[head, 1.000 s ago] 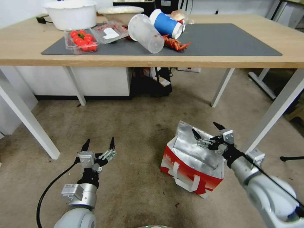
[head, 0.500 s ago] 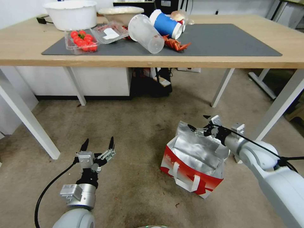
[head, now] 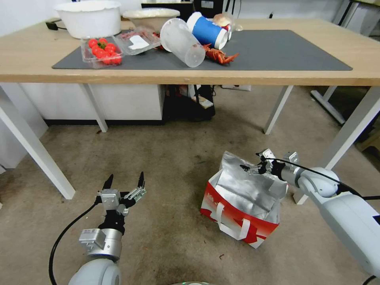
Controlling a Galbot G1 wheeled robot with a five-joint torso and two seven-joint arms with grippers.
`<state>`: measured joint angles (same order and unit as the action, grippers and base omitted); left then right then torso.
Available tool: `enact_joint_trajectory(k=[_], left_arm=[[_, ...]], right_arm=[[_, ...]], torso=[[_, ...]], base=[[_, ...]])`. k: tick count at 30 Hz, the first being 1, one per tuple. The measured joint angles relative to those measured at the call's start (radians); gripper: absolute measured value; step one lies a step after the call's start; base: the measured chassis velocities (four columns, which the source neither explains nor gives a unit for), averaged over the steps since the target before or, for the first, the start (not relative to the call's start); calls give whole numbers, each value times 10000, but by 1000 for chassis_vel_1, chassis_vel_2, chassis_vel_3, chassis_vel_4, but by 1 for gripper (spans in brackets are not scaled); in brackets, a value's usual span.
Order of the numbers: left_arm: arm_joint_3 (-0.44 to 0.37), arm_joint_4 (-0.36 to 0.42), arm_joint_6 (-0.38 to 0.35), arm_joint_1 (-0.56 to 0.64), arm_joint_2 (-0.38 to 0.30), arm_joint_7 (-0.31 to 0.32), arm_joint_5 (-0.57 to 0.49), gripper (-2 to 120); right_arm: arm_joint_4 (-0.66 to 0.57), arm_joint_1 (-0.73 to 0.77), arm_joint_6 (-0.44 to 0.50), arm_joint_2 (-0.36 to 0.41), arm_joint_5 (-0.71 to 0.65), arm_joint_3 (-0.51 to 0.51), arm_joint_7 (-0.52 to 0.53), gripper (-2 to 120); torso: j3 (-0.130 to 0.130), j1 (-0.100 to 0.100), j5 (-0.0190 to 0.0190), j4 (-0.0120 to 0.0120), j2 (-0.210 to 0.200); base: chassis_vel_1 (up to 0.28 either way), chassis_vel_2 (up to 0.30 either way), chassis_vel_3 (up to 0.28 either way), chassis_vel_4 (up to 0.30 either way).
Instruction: Pick up the food delivery bag from the floor and place it on the table.
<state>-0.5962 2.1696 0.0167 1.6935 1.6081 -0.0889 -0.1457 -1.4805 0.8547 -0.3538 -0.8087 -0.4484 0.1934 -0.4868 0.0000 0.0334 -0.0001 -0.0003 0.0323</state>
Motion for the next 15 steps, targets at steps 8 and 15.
enact_joint_trajectory(k=[8, 15], left_arm=[[-1, -25, -8, -32, 0, -7, -17, 99], [-14, -57, -10, -42, 0, -8, -43, 100]], right_arm=[[452, -860, 28, -91, -168, -918, -76, 100], [859, -1492, -74, -153, -167, -1702, -87, 96]], torso=[[0, 0, -1, 3, 2], [0, 1, 0, 3, 4]], base=[[0, 0, 0, 0], [0, 0, 0, 0]])
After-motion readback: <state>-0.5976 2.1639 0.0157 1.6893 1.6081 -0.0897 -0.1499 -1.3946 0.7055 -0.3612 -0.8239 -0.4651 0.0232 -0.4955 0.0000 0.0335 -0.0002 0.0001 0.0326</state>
